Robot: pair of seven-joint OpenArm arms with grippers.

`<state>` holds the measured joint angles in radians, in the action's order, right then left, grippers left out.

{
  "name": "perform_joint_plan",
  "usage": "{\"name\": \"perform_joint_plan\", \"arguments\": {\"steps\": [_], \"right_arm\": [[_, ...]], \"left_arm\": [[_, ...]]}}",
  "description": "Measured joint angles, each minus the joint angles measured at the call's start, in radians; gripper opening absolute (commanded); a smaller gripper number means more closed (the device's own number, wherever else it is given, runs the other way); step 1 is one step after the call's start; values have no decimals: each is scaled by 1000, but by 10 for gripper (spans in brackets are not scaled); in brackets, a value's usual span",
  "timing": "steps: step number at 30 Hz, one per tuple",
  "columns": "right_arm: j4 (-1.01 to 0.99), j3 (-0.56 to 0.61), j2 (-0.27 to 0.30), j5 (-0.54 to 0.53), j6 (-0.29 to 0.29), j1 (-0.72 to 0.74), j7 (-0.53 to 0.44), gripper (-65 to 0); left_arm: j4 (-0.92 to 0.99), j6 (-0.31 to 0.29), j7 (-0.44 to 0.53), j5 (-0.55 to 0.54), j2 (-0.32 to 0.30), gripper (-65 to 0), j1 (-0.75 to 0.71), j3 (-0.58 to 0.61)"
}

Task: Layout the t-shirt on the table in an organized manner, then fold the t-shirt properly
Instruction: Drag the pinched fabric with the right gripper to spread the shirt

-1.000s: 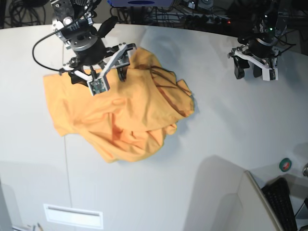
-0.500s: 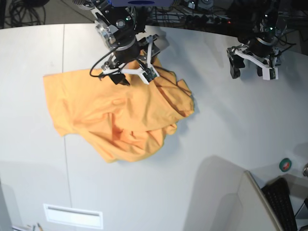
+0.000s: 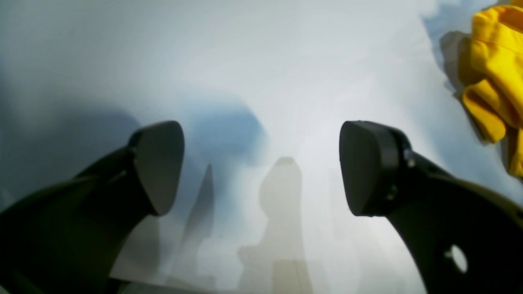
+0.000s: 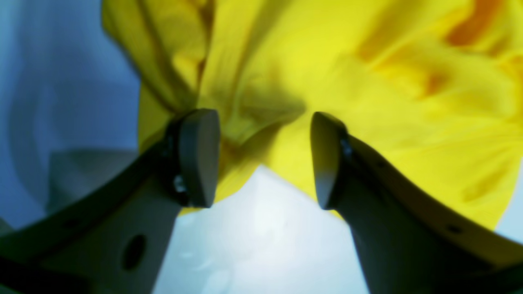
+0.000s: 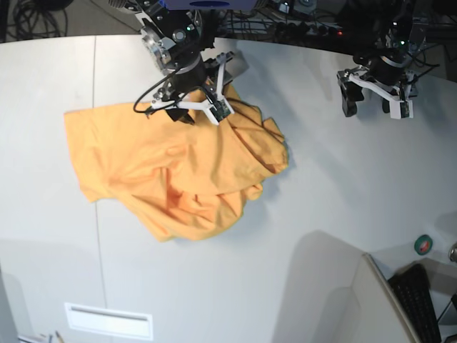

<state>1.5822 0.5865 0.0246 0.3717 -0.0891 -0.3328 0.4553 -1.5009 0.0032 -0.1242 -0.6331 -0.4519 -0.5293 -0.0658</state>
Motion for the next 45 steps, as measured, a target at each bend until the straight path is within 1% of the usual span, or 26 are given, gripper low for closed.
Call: {"name": "perform_joint_plan", "arguments": {"steps": [2, 4, 10, 13, 18, 22, 24, 26, 28, 30, 32, 35, 37, 38, 42, 45], "right_arm": [[8, 0, 0, -2, 0, -3, -3, -380], [9, 0, 0, -5, 0, -3, 2, -378], [9, 70, 24, -6, -16, 18, 4, -378], [-42, 86, 17, -36, -15, 34, 2, -378], [-88, 90, 11, -34, -15, 44, 0, -386], [-16, 13, 11, 0, -14, 6, -1, -386], [28, -35, 11, 4, 5, -16, -2, -381], [67, -76, 11, 3, 8, -39, 1, -378], [92, -116, 10, 3, 11, -50, 0, -378], [101, -161, 10, 3, 11, -47, -4, -378], [100, -188, 13, 8, 10, -45, 0, -377], [101, -161, 18, 11, 8, -68, -2, -372], [98, -96, 26, 8, 13, -87, 5, -338], [84, -78, 27, -27, 33, -90, -7, -327], [-15, -48, 27, -13, 12, -51, -6, -321], [-61, -43, 26, -12, 6, -32, 0, -318]], "left_arm": [[0, 0, 0, 0, 0, -81, 0, 0], [0, 0, 0, 0, 0, -81, 0, 0], [0, 0, 0, 0, 0, -81, 0, 0], [0, 0, 0, 0, 0, -81, 0, 0], [0, 0, 0, 0, 0, -81, -1, 0], [-3, 0, 0, 0, 4, -81, 0, 15], [-3, 1, 0, 1, 16, -81, 1, 14], [-3, 4, 0, 0, 39, -81, 5, 14], [-9, -3, -3, 0, 43, -81, 4, 18], [-33, 22, -5, 3, 29, -81, 8, 69], [-67, 12, -5, 3, 19, -81, 25, 131], [-88, -12, -1, 3, 40, -81, 66, 182], [-87, -3, 0, 3, 41, -81, 82, 185], [-86, 3, 1, 3, 38, -81, 83, 183], [-84, 10, -1, 3, 30, -81, 79, 169], [-85, -4, -1, 3, 31, -81, 83, 170]]}}
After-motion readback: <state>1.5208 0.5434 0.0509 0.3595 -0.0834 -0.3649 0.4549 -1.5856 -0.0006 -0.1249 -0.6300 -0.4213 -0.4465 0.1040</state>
